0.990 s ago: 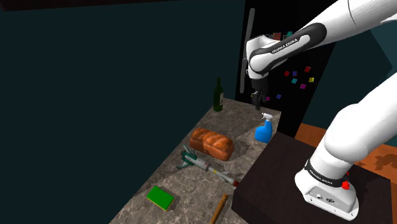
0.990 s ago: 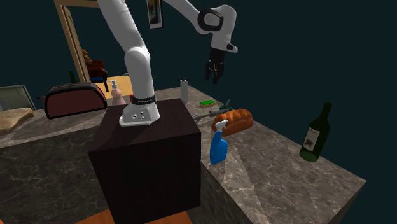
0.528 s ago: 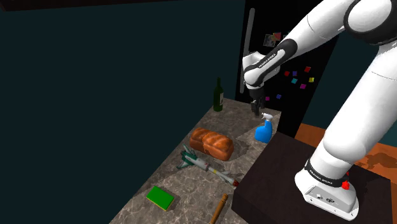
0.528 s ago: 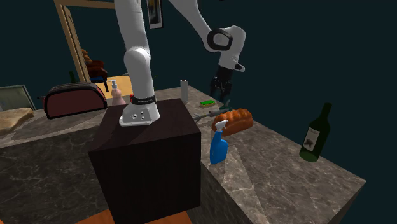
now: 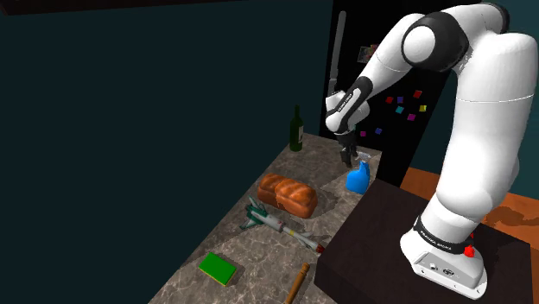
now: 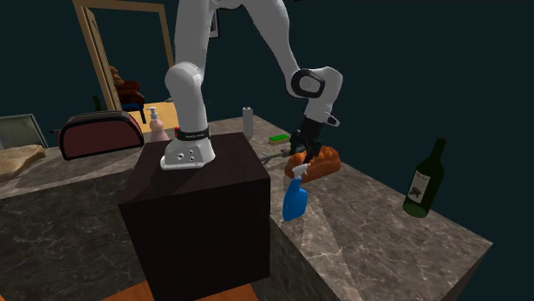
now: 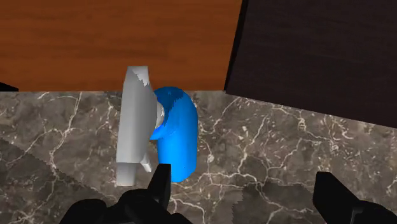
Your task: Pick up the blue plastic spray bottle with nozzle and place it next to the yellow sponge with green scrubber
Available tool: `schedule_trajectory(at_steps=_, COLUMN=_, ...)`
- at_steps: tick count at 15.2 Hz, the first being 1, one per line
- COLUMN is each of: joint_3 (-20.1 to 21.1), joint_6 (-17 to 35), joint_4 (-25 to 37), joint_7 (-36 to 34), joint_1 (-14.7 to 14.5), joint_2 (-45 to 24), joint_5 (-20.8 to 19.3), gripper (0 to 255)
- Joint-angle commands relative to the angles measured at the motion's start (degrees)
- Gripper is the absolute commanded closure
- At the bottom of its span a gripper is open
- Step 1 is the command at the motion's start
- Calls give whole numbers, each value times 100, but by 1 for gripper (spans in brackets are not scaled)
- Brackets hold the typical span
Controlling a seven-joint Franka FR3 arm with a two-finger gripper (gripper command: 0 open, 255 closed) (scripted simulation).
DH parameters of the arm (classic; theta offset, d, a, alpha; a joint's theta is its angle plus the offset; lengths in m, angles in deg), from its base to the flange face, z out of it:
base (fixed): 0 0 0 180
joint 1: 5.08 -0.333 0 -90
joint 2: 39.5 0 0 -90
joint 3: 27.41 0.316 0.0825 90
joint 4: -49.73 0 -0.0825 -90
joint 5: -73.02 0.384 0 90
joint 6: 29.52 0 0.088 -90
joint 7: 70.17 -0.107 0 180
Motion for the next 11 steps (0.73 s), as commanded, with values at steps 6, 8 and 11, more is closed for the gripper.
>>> schedule_trajectory(at_steps=6, joint_3=25, joint_6=367, joint_4=1013, joint_7=459, joint_1=353, joint_2=-1634, joint_5=22, gripper=0)
schedule_trajectory(at_steps=8, joint_3=28, joint_6=442, joint_4=1025, joint_7=467, joint_1=379, joint_2=-1725, joint_5=18, gripper=0)
schedule_trajectory(at_steps=11, joint_3=27, joint_6=649, joint_4=979, joint_7=464, joint_1=423, joint_2=-1882, joint_5=12, gripper=0)
